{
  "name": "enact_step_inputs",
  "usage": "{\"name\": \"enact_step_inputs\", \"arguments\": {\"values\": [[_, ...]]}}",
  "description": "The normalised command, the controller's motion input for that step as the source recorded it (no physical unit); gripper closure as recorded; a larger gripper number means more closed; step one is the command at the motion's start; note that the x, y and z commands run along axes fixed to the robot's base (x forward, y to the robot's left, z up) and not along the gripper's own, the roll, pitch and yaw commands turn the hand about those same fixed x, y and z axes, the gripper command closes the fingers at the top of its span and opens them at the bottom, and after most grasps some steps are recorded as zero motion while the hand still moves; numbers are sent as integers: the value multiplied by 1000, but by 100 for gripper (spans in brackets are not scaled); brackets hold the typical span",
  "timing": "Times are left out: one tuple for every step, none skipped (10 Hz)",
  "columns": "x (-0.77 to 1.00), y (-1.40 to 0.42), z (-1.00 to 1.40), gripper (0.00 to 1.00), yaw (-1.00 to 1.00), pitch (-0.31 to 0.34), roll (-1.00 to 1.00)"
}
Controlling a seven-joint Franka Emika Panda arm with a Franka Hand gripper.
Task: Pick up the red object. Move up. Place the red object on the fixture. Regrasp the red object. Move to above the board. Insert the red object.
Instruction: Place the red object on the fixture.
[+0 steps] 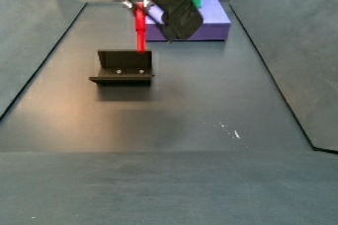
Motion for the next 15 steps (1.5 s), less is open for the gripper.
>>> {"name": "enact_step_inputs", "arguments": {"values": [[351, 60, -103, 100, 77, 163, -706], [180, 34, -120, 100, 60, 86, -677], [86, 0, -174, 100, 0, 0, -551], [-34, 0, -37, 100, 0, 0, 0], [423, 0, 6, 100, -97, 129, 643], [503, 0, -100, 100, -340, 0, 803], [471, -29, -314, 100, -374, -174, 663], [429, 0, -323, 100, -374, -297, 511], [0, 0, -31, 100, -114, 0, 337], [-26, 29, 0, 100, 0, 0, 69], [137, 37, -160, 100, -54, 0, 83], [257, 71, -200, 100, -94, 0, 160], [46, 89, -140, 100, -29, 0, 166], [20, 94, -191, 100, -11, -3, 94], [46, 126, -249, 100, -23, -14, 114]]}}
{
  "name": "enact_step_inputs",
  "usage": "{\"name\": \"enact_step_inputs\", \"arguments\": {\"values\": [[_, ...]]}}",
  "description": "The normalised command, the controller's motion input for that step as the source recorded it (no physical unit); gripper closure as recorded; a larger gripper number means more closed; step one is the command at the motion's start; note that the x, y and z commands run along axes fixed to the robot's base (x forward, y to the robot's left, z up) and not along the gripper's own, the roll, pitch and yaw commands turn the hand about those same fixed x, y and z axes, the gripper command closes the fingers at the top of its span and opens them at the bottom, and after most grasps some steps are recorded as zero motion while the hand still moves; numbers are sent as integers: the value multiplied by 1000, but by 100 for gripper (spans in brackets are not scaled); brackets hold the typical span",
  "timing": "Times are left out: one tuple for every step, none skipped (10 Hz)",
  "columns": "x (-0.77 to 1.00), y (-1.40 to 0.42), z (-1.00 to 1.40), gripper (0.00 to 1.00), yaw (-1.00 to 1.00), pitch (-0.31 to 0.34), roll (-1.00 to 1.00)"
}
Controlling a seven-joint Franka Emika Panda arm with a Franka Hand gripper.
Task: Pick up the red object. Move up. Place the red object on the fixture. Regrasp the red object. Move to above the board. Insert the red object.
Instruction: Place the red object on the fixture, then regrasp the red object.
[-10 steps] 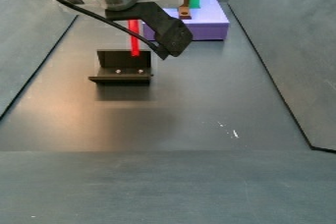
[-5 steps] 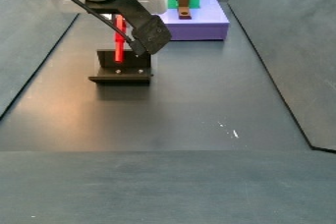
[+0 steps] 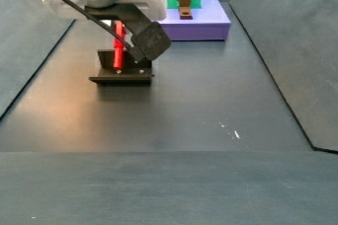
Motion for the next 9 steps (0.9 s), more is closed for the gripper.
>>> {"name": "enact_step_inputs", "arguments": {"values": [[54, 131, -249, 100, -23, -17, 91], [63, 126, -209, 100, -23, 0, 91], [66, 117, -200, 100, -26, 0, 109], [29, 106, -169, 100, -26, 0, 169], [0, 66, -100, 100, 0, 0, 117], [0, 0, -9, 100, 0, 0, 26], [0, 0, 0, 100, 0, 0, 0], [0, 0, 0, 0, 0, 0, 0], [0, 0, -3, 0, 0, 0, -11]]}}
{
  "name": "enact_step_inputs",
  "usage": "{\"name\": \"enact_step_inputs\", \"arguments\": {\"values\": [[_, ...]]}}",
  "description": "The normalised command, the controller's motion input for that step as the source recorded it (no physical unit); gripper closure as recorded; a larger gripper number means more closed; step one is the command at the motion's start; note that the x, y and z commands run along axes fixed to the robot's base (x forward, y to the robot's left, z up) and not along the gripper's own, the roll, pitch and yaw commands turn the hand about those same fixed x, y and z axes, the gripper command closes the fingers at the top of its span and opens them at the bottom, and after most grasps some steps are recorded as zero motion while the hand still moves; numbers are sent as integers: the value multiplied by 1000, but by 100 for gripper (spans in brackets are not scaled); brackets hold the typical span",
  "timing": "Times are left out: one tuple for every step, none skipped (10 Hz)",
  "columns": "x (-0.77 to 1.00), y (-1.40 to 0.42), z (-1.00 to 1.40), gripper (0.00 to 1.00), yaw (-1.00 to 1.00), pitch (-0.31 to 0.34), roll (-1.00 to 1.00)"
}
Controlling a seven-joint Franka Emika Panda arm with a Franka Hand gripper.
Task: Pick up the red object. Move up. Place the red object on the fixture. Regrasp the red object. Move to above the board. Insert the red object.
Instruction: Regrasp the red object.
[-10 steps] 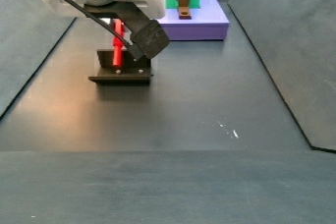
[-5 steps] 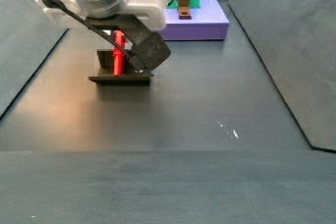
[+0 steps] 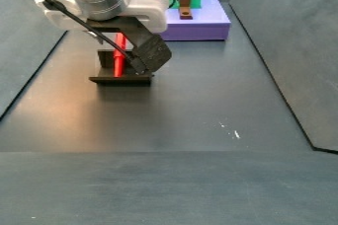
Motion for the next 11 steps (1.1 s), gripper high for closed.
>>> {"name": "enact_step_inputs", "arguments": {"values": [[0, 83, 200, 0, -126, 0, -223], [66, 0, 1000, 0, -43, 0, -149], [0, 0, 863, 0, -77, 0, 0], [0, 3, 803, 0, -54, 0, -17], [49, 0, 680, 0, 0, 0, 0], [0, -280, 129, 0, 0, 0, 609], [0, -260, 9, 0, -26, 0, 1000], [0, -129, 63, 0, -43, -29, 1000], [0, -86, 69, 0, -20, -37, 1000], [0, 0, 134, 0, -20, -20, 1000], [0, 0, 200, 0, 0, -31, 1000]]}}
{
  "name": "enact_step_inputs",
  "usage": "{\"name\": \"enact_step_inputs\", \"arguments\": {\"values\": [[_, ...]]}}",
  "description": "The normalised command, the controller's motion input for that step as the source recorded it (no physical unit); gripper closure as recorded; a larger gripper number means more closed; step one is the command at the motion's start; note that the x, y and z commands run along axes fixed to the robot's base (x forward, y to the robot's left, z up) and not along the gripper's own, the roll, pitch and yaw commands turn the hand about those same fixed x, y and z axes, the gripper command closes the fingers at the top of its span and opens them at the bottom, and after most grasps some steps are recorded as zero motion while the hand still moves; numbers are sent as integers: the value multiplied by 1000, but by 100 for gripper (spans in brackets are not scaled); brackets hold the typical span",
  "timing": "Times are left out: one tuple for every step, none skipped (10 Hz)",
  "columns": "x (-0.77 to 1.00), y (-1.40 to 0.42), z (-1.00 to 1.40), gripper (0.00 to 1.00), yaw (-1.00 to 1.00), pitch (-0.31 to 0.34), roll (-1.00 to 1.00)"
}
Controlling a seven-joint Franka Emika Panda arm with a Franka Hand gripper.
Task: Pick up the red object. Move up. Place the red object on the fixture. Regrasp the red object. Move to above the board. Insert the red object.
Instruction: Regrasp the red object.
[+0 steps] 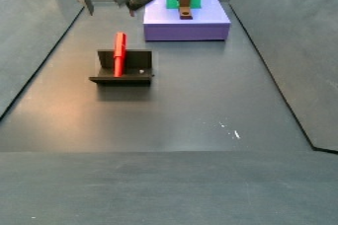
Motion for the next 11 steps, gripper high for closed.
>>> {"name": "enact_step_inputs", "arguments": {"values": [[0, 0, 189, 0, 0, -77, 1000], [74, 0, 134, 0, 0, -209, 1000], [77, 29, 106, 0, 37, -251, 1000], [114, 11, 3, 0, 77, -251, 1000], [114, 20, 0, 0, 106, -260, 1000], [129, 0, 0, 0, 129, -254, 1000], [106, 0, 0, 0, 151, -217, 1000], [0, 0, -149, 0, 266, -166, 1000], [-43, 0, -160, 0, 280, -126, 1000], [-111, 0, -154, 0, 289, -77, 1000], [-91, -14, -160, 0, 294, -71, 1000]]}}
